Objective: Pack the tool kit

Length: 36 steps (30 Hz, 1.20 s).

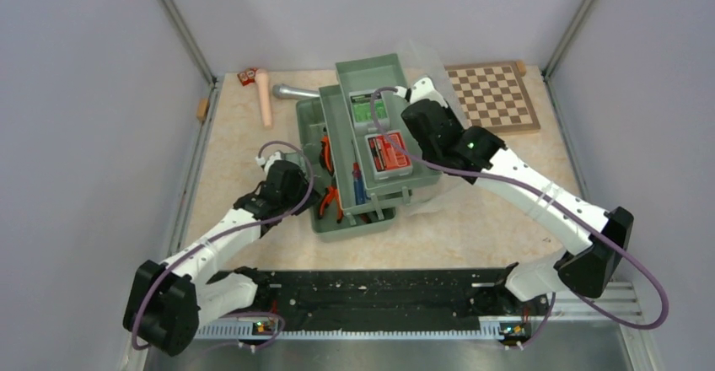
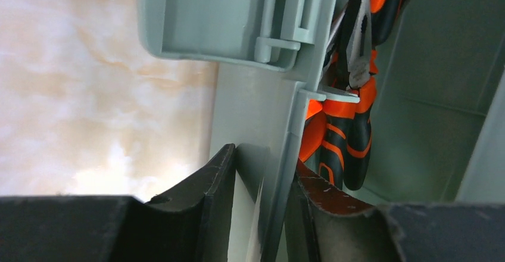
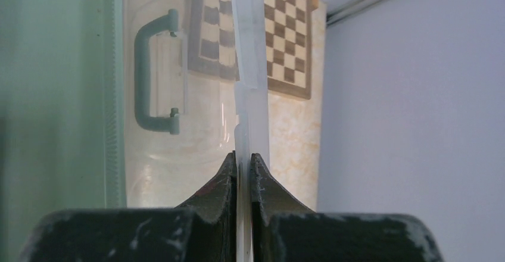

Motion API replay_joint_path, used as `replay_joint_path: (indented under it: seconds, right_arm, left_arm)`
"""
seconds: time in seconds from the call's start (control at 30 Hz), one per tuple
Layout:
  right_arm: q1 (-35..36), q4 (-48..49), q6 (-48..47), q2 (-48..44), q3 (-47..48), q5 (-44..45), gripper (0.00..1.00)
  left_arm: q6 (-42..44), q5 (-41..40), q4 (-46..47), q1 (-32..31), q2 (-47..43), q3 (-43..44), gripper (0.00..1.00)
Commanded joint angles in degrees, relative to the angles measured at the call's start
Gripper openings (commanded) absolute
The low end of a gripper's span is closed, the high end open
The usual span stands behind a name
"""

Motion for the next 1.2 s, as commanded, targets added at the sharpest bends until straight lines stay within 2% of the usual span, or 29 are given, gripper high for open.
replay_joint_path:
  seconds: [0.0,0.17,0.33,0.4,0.53,0.63,0.77,0.93,1.03,1.17]
  right_arm:
    - [3.69,8.07,-13.29,-0.47,5.54,14.75,0.0]
    - [7.88,23.14,-30.98,-0.53,3.78,21.22,0.0]
    - [12.79,50.49,-58.06,-1.19,-2.66,24.79,0.0]
    - [14.49,57.73,-64.7,-0.38,-3.72,25.39,0.0]
    - [16.94,60.15,-67.98,2.3,-3.16,25.45,0.0]
    - [18.29,63.98,-72.14,3.62,-3.96,26.09,0.0]
    - [20.15,71.26,-79.22,4.85,-5.81,27.01,0.0]
    - [23.08,73.39,-80.99,6.45,-6.83,27.68,0.0]
    - [24.67,74.54,-82.01,8.1,-7.26,28.1,0.0]
    - [25.86,81.8,-87.47,9.92,-8.68,28.4,0.0]
  left_arm:
    - [-8.43,7.2,17.38,-6.84,3.76,0.4,0.37]
    - [-12.3,7.1,23.16,-9.19,7.82,0.35,0.4]
    - [-13.41,6.47,26.84,-9.21,6.82,-1.71,0.48]
    - [-13.5,7.1,28.43,-9.22,7.07,-2.17,0.49]
    - [-15.37,9.64,32.69,-9.26,8.6,-2.98,0.49]
    - [-17.26,8.41,35.15,-9.24,6.87,-5.19,0.49]
    - [-18.65,3.53,35.81,-9.28,-0.32,-8.99,0.5]
    - [-19.34,-3.2,33.11,-9.24,-11.08,-13.17,0.62]
    - [-19.73,-7.16,28.25,-9.24,-16.58,-14.37,0.62]
    - [-20.61,-10.55,26.56,-9.27,-20.37,-16.89,0.6]
